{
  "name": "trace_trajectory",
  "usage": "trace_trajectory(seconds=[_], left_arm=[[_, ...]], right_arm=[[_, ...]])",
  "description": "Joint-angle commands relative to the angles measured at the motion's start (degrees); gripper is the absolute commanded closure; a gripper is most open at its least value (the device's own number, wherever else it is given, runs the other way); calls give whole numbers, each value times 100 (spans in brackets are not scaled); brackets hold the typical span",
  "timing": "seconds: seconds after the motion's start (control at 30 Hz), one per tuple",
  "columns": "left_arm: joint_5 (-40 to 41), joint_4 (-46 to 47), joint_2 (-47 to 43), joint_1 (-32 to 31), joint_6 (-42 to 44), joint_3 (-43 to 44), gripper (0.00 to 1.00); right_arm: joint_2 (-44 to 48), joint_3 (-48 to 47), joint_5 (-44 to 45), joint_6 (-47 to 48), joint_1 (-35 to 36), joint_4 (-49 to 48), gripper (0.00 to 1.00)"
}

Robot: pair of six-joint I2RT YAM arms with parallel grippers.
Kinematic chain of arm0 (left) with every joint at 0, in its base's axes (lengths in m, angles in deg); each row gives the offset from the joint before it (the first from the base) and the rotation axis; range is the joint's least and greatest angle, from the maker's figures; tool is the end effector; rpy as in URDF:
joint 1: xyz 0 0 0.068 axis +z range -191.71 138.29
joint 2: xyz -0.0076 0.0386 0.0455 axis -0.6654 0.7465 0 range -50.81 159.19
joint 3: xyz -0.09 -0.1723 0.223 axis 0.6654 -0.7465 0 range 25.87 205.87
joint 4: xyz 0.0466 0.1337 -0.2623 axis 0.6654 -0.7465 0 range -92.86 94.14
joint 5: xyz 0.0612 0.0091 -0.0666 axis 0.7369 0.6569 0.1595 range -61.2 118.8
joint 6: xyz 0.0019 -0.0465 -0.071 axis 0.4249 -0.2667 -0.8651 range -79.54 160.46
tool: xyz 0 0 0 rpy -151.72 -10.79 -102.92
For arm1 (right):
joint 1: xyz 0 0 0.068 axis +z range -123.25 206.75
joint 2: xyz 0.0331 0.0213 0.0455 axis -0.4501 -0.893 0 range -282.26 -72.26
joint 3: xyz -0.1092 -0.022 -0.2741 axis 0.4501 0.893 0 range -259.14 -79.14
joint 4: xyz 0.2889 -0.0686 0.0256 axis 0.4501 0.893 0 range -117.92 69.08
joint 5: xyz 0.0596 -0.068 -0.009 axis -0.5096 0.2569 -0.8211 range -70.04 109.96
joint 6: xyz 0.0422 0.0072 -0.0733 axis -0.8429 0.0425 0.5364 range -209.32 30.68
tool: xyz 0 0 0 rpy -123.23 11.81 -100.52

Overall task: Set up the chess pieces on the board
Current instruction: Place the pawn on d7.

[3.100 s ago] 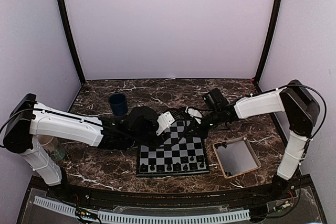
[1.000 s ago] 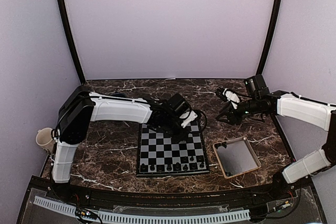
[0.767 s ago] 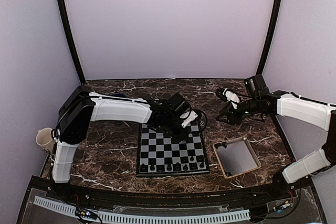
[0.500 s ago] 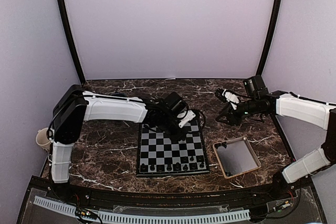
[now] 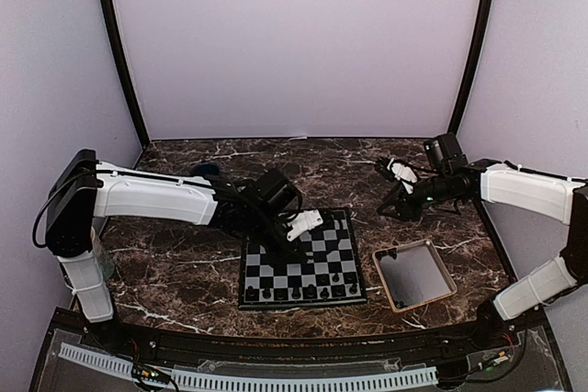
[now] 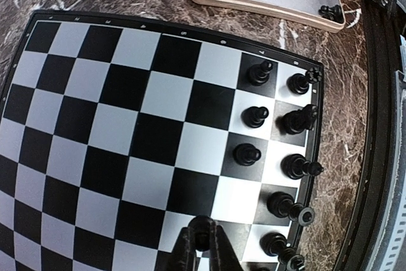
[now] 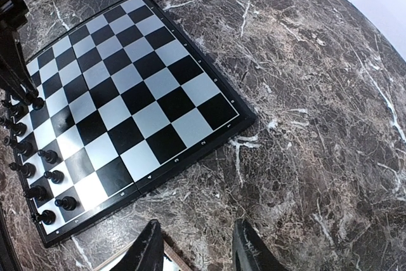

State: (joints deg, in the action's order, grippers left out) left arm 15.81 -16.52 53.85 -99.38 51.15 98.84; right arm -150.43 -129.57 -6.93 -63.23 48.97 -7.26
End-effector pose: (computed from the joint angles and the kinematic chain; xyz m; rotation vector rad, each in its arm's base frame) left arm 0.2294 -0.3938 0.1777 1.5197 2.0609 -0.6149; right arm 0.2957 0.1572 0.2111 -1.1574 2.0588 0.5320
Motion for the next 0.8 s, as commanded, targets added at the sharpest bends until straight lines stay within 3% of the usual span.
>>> trace_trajectory(seconds=[0.0,0.77], left_arm=[[-264,77,175,-176,338,83,96],[-23,-68,546,-376,510,162,89]], right_arm=[[-75,-116,0,40,-16,7,62],[-197,-135,-20,89,-15,51,61]])
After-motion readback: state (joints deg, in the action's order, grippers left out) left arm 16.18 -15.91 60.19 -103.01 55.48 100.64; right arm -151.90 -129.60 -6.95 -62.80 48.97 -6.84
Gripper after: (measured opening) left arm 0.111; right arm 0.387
